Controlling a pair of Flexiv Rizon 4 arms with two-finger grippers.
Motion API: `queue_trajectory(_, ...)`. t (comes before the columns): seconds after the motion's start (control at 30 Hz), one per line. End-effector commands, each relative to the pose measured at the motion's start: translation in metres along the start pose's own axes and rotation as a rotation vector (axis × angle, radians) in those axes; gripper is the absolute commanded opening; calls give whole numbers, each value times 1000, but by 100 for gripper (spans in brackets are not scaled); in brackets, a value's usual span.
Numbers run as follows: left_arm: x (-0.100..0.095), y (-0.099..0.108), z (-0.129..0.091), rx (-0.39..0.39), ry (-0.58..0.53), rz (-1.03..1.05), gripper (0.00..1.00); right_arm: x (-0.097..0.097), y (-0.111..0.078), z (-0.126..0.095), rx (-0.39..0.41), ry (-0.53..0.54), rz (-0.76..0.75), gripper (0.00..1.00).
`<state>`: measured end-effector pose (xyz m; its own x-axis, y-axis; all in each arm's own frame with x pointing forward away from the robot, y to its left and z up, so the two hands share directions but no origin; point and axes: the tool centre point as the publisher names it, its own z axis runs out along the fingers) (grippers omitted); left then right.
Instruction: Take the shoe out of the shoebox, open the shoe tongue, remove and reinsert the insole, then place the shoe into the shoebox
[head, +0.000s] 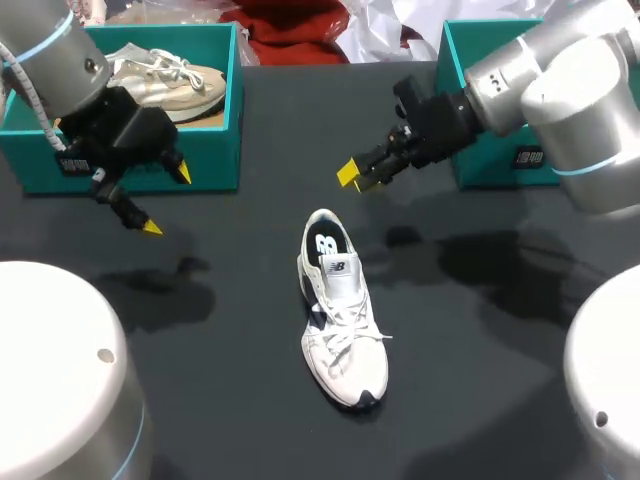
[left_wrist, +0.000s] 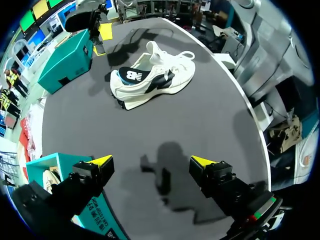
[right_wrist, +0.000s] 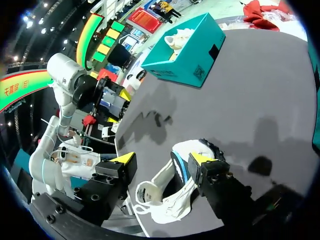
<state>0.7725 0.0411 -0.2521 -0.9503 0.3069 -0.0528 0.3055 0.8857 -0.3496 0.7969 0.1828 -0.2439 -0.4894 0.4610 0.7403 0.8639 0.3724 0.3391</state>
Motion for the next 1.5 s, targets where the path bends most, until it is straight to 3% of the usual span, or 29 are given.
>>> queue_trajectory(0.03,2,13,-19,17,4,36,100,16,0,-2,182,-130,51,65)
queue_trajectory(0.1,1,19,-28,27,19,76,100,21,0,-3,175,-185,80,63)
queue_trajectory(0.23,-6,28,-38,27,41,123,100,24,0,-5,145,-250,129,38)
queue_trajectory(0.33,-11,36,-47,25,64,171,100,28,-1,-6,111,-299,154,2)
queue_trajectory(0.37,-12,38,-49,22,67,183,100,30,-2,-6,96,-324,161,0)
queue_trajectory(0.6,-19,47,-62,21,92,249,100,43,-13,1,38,-566,222,0)
queue_trajectory(1.0,-19,47,-62,21,92,249,100,53,-26,27,39,-927,386,0)
queue_trajectory(1.43,-19,47,-62,21,92,249,100,53,-26,27,39,-927,386,0)
queue_trajectory(1.5,-19,47,-62,21,92,249,100,56,-24,36,3,-963,370,0)
